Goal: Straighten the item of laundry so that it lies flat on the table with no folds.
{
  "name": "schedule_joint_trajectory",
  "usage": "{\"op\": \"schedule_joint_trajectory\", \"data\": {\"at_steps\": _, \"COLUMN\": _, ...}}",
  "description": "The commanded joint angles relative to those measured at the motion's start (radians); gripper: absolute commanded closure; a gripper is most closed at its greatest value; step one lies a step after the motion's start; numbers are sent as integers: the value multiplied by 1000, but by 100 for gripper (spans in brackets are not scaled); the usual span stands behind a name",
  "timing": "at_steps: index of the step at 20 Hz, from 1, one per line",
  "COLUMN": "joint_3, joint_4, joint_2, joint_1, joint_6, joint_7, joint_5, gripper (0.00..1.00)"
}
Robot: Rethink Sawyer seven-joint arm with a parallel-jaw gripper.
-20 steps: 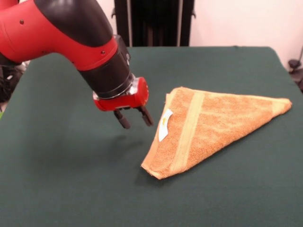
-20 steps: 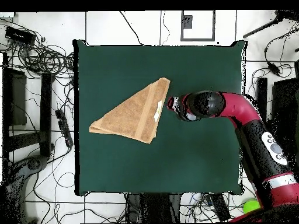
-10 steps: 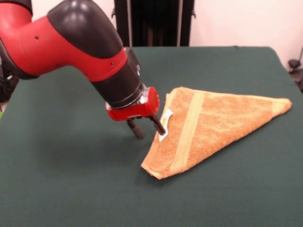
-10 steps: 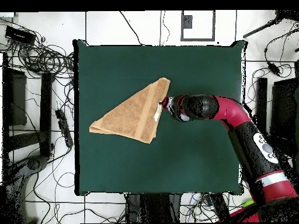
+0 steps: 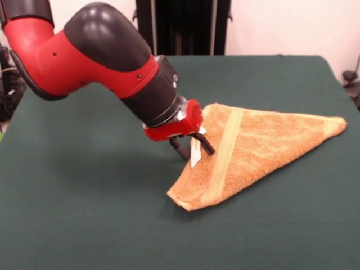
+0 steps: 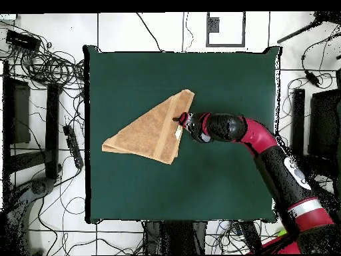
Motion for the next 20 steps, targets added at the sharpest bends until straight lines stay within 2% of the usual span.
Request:
{"op": "schedule_joint_trajectory", "data": {"at_steps": 1, "joint_3": -9, "joint_4": 103, "joint_2": 93, "joint_1": 48, "joint_6": -53, "joint_7": -24, "joint_5": 39, "gripper": 0}}
{"op": "schedule_joint_trajectory", "data": {"at_steps": 8, "joint_3": -1, "joint_4": 115, "joint_2": 100, "joint_1": 45, "joint_6": -68, "joint_7": -31, "joint_5": 66, "gripper": 0}}
{"op": "schedule_joint_trajectory", "data": {"at_steps": 12, "joint_3": 10, "joint_4": 129, "joint_2": 96, "joint_1": 47, "joint_6": -90, "joint_7": 7, "joint_5": 101, "gripper": 0}}
{"op": "schedule_joint_trajectory", "data": {"at_steps": 20, "joint_3": 112, "joint_4": 170, "joint_2": 100, "joint_1": 36, "joint_6": -157, "joint_7": 43, "joint_5": 189, "gripper": 0}}
